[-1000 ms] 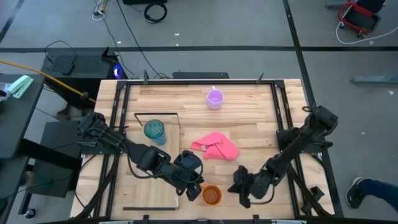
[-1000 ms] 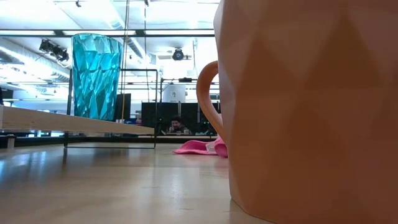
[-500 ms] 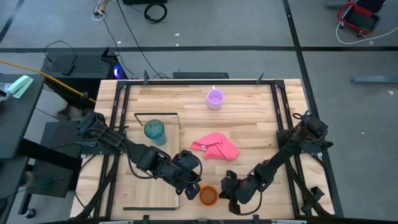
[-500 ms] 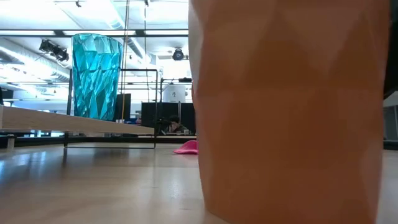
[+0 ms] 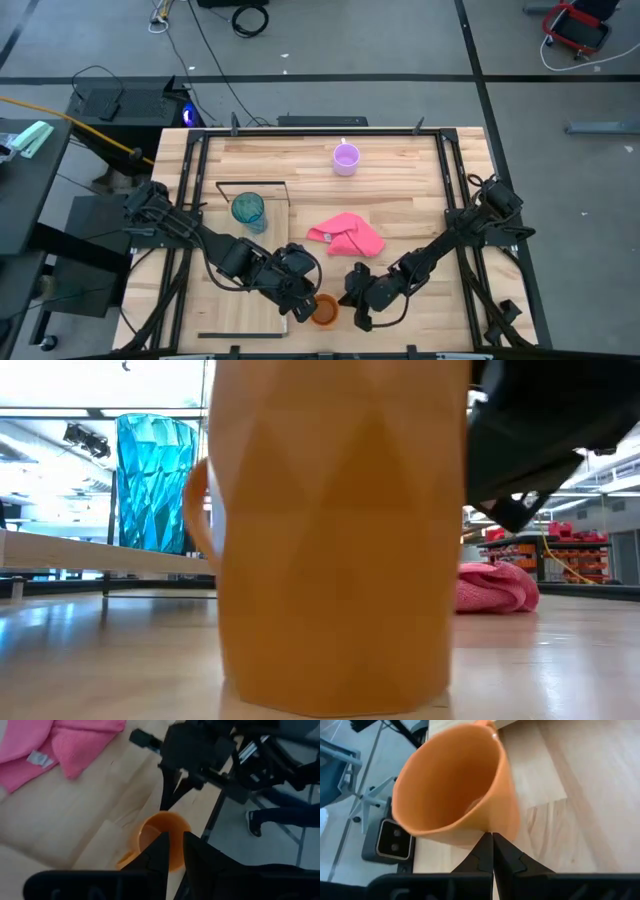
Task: Stack small to large cups/mugs on shelf
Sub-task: Put the orange mug on the shelf
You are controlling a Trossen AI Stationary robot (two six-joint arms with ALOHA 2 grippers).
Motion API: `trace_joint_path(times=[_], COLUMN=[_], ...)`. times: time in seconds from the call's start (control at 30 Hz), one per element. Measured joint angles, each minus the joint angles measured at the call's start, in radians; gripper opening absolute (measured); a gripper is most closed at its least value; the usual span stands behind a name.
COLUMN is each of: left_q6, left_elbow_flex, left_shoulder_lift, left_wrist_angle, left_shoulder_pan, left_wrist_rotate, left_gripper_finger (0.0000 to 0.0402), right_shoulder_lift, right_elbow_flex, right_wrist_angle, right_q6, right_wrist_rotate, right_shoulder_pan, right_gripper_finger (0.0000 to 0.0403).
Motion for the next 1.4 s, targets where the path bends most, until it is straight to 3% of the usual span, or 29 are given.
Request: trace_joint_path(times=[0.27,0.47,0.6,0.7,0.8,1.0,1.4], left_q6=[-0.033,-0.032,-0.032,-0.032,-0.032,-0.040,-0.059], left_elbow_flex=[0.000,0.000,0.000,0.000,0.000,0.000,0.000], left_shoulder_lift=[0.000,0.000,0.000,0.000,0.000,0.000,0.000], left_wrist_angle=[-0.027,-0.032,-0.036,-0.041,-0.058,-0.099,-0.115], left_shoulder_pan=[-0.014,-0.016,-0.016,-0.016,-0.016,-0.016,-0.014], left_wrist_rotate=[0.000,0.000,0.000,0.000,0.000,-0.001,-0.012], left_gripper_finger=[0.0067,0.0060,0.0061,0.0065,0.0067,0.0064,0.0062], right_shoulder_lift=[-0.080,-0.162,-0.149,-0.131,-0.115,-0.046,0.001], right_elbow_flex=[0.000,0.000,0.000,-0.001,-0.001,0.000,0.000], right_wrist_angle=[-0.181,-0.398,-0.341,-0.325,-0.268,-0.069,0.035], right_q6=[0.004,0.104,0.109,0.137,0.158,0.107,0.033], right_wrist_rotate=[-0.043,-0.054,-0.057,0.016,0.055,0.029,-0.062], right_shoulder_pan=[0.001,0.109,0.208,0.232,0.213,0.143,0.045], right_gripper_finger=[0.0005,0.0005,0.0005,0.0005,0.0005,0.0005,0.0005])
